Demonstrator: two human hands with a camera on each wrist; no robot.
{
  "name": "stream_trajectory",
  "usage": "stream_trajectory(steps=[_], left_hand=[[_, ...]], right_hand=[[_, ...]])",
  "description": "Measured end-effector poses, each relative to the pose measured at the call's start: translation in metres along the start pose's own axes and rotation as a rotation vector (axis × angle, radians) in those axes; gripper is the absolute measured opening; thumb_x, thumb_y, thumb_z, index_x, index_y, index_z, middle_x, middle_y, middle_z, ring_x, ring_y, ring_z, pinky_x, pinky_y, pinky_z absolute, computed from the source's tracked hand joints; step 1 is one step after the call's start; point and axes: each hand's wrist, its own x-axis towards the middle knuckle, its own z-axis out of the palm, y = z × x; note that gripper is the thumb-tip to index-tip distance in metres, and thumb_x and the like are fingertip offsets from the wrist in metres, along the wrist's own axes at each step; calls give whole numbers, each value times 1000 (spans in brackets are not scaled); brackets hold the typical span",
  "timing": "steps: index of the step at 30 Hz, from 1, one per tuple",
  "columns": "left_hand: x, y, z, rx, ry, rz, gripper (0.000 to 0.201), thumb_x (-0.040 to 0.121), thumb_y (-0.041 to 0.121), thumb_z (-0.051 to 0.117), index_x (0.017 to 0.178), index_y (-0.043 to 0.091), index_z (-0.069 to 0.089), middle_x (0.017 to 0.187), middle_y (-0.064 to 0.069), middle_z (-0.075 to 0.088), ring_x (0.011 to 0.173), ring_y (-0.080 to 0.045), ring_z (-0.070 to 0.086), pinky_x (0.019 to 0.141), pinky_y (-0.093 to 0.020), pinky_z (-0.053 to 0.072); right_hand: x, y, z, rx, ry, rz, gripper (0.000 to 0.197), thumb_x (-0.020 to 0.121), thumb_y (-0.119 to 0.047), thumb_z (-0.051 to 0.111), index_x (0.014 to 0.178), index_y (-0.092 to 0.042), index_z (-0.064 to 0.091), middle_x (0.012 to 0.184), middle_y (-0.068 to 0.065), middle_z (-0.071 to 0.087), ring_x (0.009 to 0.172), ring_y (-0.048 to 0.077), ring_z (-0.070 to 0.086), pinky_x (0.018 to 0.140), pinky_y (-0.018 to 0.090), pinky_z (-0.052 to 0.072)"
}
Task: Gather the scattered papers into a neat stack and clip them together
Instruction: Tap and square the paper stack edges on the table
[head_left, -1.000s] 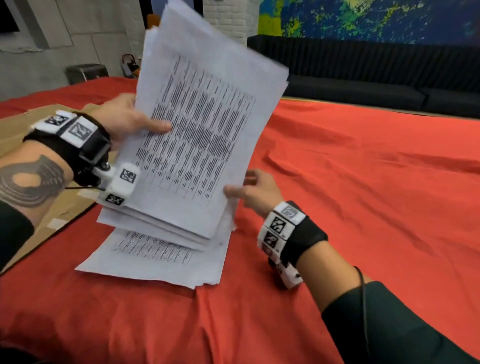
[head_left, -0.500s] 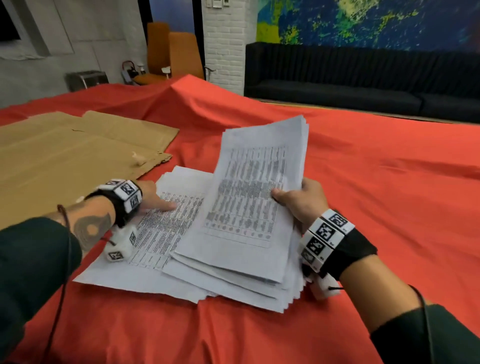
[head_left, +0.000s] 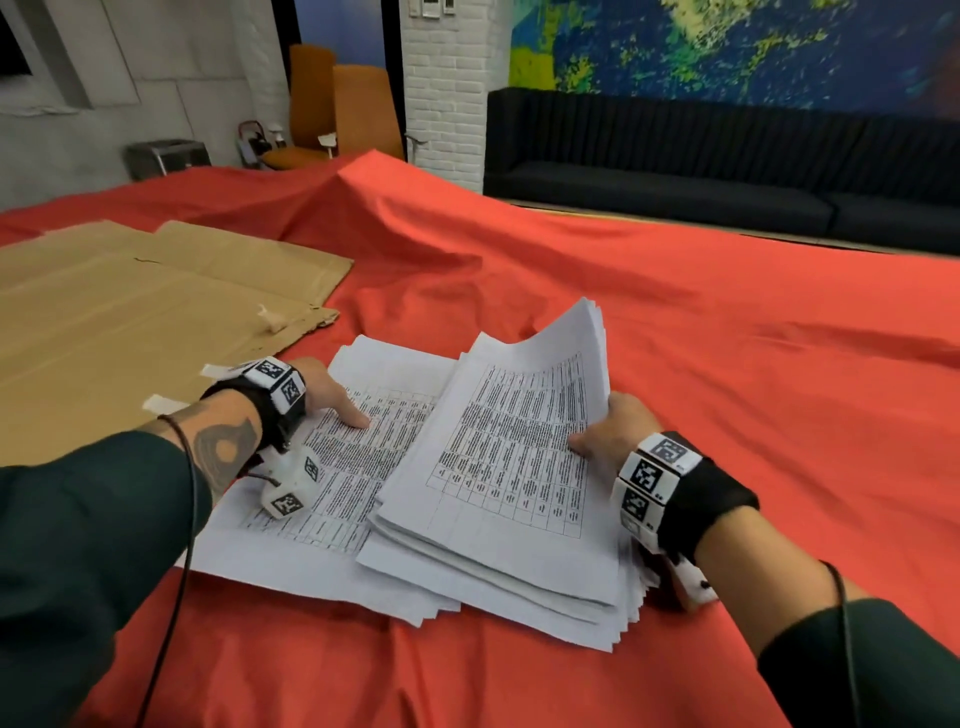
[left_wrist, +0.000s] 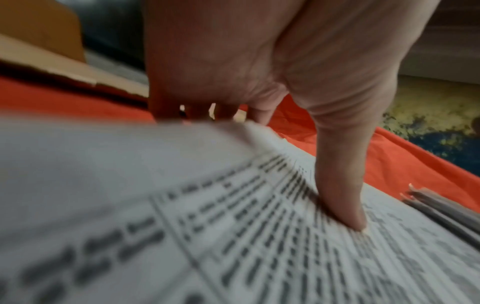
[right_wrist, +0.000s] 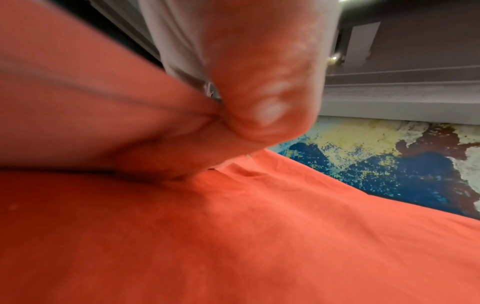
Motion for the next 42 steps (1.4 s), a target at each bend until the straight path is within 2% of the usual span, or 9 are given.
stream_trajectory(steps=[3, 7, 9, 12, 15, 21, 24, 28, 42], left_hand=[[23, -1, 15, 4, 26, 71, 126, 10, 75, 90, 122, 22, 69, 117, -3, 73, 112, -31, 65, 102, -43, 52], [25, 10, 21, 11, 65, 119, 143, 4, 72, 90, 134, 22, 59, 128, -2, 69, 120, -30, 62, 103, -43, 53], [-9, 27, 13, 68, 37, 104, 134, 20, 67, 96, 135, 10, 58, 125, -7, 70, 113, -29, 67, 95, -34, 55], [-22, 39, 5, 130, 55, 36, 92, 70, 50, 91, 137, -1, 54, 133, -14, 65, 121, -28, 65, 91, -30, 52], [-18, 34, 0, 122, 48, 8, 91, 67, 53, 91, 134, 1, 58, 128, -13, 68, 118, -29, 66, 99, -34, 53], [-9, 17, -4, 53, 47, -34, 91, 65, 49, 94, 131, -3, 60, 120, -16, 66, 107, -33, 63, 95, -38, 54], [-9, 30, 3, 86, 40, 1, 89, 64, 43, 96, 131, -4, 60, 114, -14, 65, 103, -32, 62, 92, -39, 54], [-23, 56, 11, 183, 46, 47, 85, 80, 52, 82, 140, 0, 53, 140, -13, 61, 126, -27, 60, 100, -31, 50], [-11, 39, 12, 150, -7, -16, 88, 68, 60, 87, 132, 6, 61, 132, -11, 66, 123, -28, 61, 104, -33, 48]], right_hand=[[2, 2, -4, 44, -5, -17, 39, 74, -8, 86, 108, -17, 69, 97, 5, 76, 89, 27, 74, 86, 43, 62], [-5, 6, -24, 285, -26, -74, 38, 82, 4, 79, 115, -10, 66, 106, 10, 75, 93, 29, 73, 78, 38, 60], [-12, 10, -36, 391, -37, -94, 40, 83, 8, 75, 119, -7, 67, 111, 15, 75, 100, 34, 73, 92, 49, 59], [-18, 25, -54, 508, -68, -119, 38, 85, 10, 71, 118, -8, 67, 110, 15, 77, 101, 36, 74, 96, 56, 56], [-28, 36, -71, 636, -97, -127, 40, 88, 13, 63, 125, -3, 63, 112, 17, 76, 100, 36, 75, 89, 55, 60], [-36, 55, -99, 791, -73, -142, 37, 91, 16, 55, 124, 0, 62, 114, 19, 75, 96, 32, 76, 75, 42, 64], [-35, 61, -101, 777, -76, -127, 37, 91, 16, 56, 124, -1, 63, 114, 20, 75, 101, 36, 74, 82, 48, 63], [-33, 59, -96, 751, -99, -124, 42, 89, 16, 58, 128, 0, 61, 118, 21, 73, 108, 41, 71, 97, 58, 54], [-33, 52, -84, 762, -145, -173, 44, 88, 20, 57, 128, 1, 59, 117, 22, 73, 108, 42, 71, 92, 55, 58]])
